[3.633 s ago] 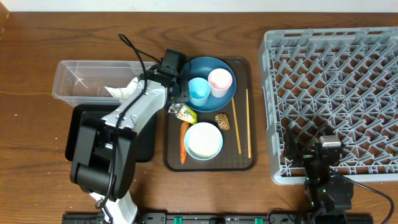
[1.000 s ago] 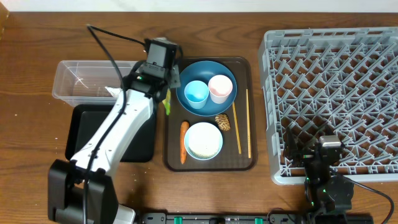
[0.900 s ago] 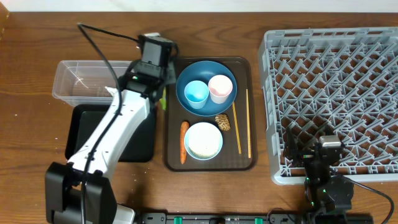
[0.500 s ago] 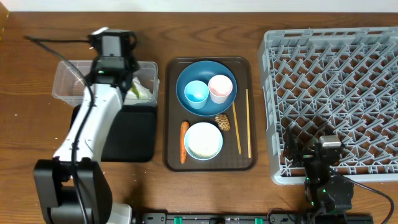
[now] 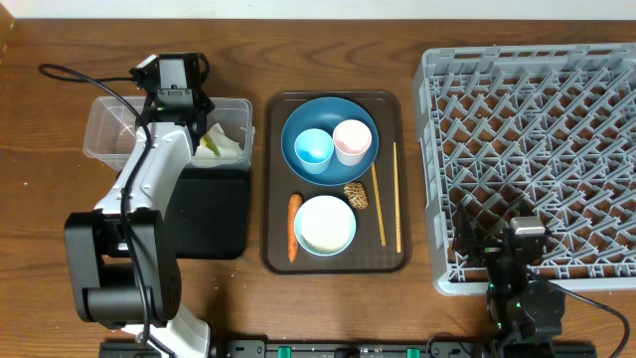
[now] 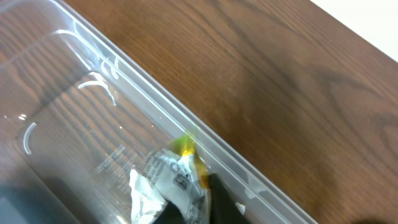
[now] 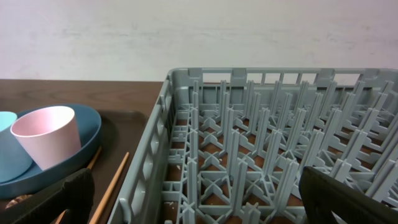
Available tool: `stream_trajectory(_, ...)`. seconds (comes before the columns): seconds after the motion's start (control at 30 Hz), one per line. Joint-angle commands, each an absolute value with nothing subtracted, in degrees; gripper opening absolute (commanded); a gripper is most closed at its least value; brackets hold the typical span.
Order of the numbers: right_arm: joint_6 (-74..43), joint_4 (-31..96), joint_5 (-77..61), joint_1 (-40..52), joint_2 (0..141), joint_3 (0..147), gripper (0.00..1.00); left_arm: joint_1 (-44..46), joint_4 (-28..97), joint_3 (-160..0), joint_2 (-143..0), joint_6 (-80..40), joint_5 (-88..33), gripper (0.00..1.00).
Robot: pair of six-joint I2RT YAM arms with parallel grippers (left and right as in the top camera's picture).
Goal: Sort waste into correct bins and load items into the dishwasher rack
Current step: 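Carry the wrapper left and release it into the clear bin, then reach the left gripper down and grasp the orange carrot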
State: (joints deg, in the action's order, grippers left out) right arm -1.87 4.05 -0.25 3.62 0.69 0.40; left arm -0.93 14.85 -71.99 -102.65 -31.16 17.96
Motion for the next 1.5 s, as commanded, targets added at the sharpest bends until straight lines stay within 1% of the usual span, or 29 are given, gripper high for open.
stream_trajectory(0.0,-1.2,4.3,-0.3,2.1,0.4,0.3,0.99,-1.1,14.2,-72.2,-103.0,-32.0,18.7,0.37)
stream_trajectory(0.07,-1.2,4.3,-0.3,2.1,0.4,0.3,0.99,-1.1,14.2,-72.2,-102.8,-32.0,18.7,0.41)
stream_trajectory(0.13,-1.2,4.3,-0.3,2.1,0.4,0.3,0.99,-1.1,14.2,-72.2,-102.5,-31.5,18.7,0.55)
stream_trajectory(0.17,-1.2,4.3,-0.3,2.1,0.4,0.3,0.99,-1.1,14.2,-72.2,-102.3,-31.2,18.7,0.57)
stream_trajectory(0.37,-1.2,4.3,-0.3,2.1,0.4,0.3,0.99,-0.5,15.9,-72.2,-98.0,-24.9,18.5,0.57)
stream_trajectory(0.53,-1.2,4.3,-0.3,2.1,0.4,0.3,0.99,2.5,21.9,-72.2,-90.3,-20.8,18.0,0.57)
stream_trajectory(0.63,-1.2,4.3,-0.3,2.1,0.4,0.3,0.99,5.5,26.8,-72.2,-86.2,-17.8,13.2,0.57)
stream_trajectory(0.73,-1.2,4.3,-0.3,2.1,0.4,0.3,0.99,8.6,31.4,-72.2,-84.3,-17.8,8.4,0.56)
stream_trajectory(0.93,-1.2,4.3,-0.3,2.1,0.4,0.3,0.99,15.3,45.4,-72.2,-85.3,-18.0,6.4,0.56)
stream_trajectory(1.1,-1.2,4.3,-0.3,2.1,0.4,0.3,0.99,18.0,52.9,-72.2,-87.2,-18.3,6.4,0.56)
stream_trajectory(1.2,-1.2,4.3,-0.3,2.1,0.4,0.3,0.99,19.0,55.3,-72.2,-88.2,-18.2,6.0,0.47)
stream_trajectory(1.37,-1.2,4.3,-0.3,2.1,0.4,0.3,0.99,20.0,54.9,-70.1,-90.5,-18.2,0.3,0.47)
stream_trajectory(1.47,-1.2,4.3,-0.3,2.1,0.4,0.3,0.99,20.8,53.7,-67.6,-92.3,-18.2,-0.1,0.47)
